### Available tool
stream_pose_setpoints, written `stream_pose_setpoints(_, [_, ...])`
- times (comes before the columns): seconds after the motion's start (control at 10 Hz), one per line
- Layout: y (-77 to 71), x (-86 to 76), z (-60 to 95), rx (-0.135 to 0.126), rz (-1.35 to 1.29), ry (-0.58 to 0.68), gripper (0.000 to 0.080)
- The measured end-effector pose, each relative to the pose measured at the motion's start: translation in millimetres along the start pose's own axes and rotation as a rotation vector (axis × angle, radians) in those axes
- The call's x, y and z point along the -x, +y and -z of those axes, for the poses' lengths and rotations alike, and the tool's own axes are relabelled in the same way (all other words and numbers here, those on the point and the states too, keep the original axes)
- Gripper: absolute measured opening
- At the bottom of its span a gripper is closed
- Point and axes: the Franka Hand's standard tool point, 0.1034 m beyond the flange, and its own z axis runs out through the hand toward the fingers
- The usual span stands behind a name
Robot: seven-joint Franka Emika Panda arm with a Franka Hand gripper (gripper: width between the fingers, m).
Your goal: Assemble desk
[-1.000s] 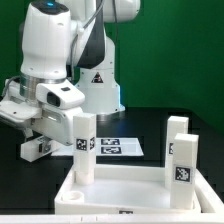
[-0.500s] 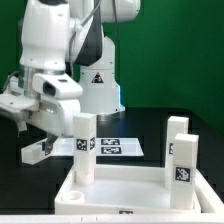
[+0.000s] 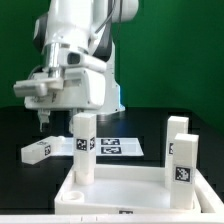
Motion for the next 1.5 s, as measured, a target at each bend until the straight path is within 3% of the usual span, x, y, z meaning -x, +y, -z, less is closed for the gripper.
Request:
stream_pose_setpoints(0.2, [12.9, 7.6, 12.4, -0.002, -0.100, -0.061, 0.0649])
stream_pose_setpoints(0.3, [16.5, 4.1, 5.3, -0.029, -0.187, -0.106, 0.0649])
stream_pose_setpoints(0.4, [14.2, -5.6, -2.6, -0.087, -0.225, -0.135, 0.0649])
stream_pose_setpoints(0.5, [8.0, -5.1, -2.2, -0.162, -0.230, -0.116, 0.0649])
stream_pose_setpoints(0.6, [13.3, 0.9, 4.7, -0.129, -0.249, -0.122, 0.0649])
stream_pose_setpoints(0.9, [6.4, -0.8, 0.8, -0.149, -0.269, -0.128, 0.0649])
stream_pose_setpoints(1.1, [-7.5, -8.5, -2.2, -0.199, -0.363, -0.118, 0.0649])
stream_pose_setpoints(1.3, [-23.2, -8.3, 0.8, -0.220, -0.543, -0.130, 0.0649])
stream_pose_setpoints(1.5, [-21.9, -7.2, 0.2, -0.213, -0.658, -0.146, 0.0649])
